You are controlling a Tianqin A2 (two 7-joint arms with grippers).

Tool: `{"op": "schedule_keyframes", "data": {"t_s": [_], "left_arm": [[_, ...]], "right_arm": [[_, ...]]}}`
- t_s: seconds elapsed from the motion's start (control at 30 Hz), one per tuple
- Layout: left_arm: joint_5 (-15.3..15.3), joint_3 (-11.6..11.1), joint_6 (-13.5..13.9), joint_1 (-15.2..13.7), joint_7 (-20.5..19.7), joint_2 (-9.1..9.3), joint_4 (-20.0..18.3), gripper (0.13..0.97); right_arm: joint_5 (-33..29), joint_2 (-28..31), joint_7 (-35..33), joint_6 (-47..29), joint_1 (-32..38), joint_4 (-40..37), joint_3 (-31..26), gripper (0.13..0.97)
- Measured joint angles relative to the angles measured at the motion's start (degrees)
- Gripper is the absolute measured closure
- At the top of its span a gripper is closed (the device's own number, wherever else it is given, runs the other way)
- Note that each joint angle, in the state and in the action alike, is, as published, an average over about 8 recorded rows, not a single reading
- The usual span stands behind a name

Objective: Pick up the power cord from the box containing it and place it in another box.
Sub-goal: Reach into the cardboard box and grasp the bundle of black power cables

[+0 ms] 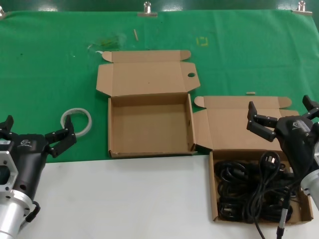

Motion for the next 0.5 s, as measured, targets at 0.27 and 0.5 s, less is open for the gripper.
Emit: {"op": "schedule_keyframes", "data": {"t_s": [0.27, 0.5], "left_arm": [[0.0, 0.0, 0.0, 0.0, 0.0, 0.0, 0.0, 0.132], [0.0, 0.0, 0.0, 0.0, 0.0, 0.0, 0.0, 0.132]], "right_arm": [[0.0, 0.0, 0.0, 0.0, 0.0, 0.0, 0.0, 0.129], [2.0, 1.0, -0.6, 2.4, -0.2, 1.4, -1.4, 0.129]]}}
